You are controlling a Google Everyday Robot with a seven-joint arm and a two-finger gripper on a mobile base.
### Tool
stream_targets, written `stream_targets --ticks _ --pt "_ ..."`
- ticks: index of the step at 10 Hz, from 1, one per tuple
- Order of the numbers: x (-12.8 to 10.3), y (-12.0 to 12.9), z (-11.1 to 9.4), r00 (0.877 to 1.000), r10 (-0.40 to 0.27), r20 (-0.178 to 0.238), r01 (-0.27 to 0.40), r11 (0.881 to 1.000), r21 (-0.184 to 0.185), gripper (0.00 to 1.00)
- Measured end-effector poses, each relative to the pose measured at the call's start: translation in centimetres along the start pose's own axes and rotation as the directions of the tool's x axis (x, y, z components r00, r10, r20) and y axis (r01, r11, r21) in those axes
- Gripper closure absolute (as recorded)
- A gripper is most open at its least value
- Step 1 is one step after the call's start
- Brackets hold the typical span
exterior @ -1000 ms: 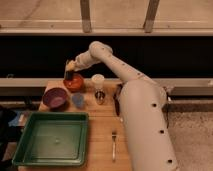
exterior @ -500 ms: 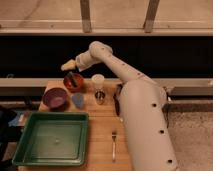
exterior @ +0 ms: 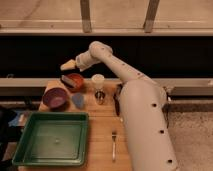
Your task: Place eraser in red bowl
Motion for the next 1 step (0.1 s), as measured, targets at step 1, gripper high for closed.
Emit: stream_targets --ticks 1 --pt "0.0 0.01 0.0 1.0 0.0 0.0 0.0 1.0 0.0 0.2"
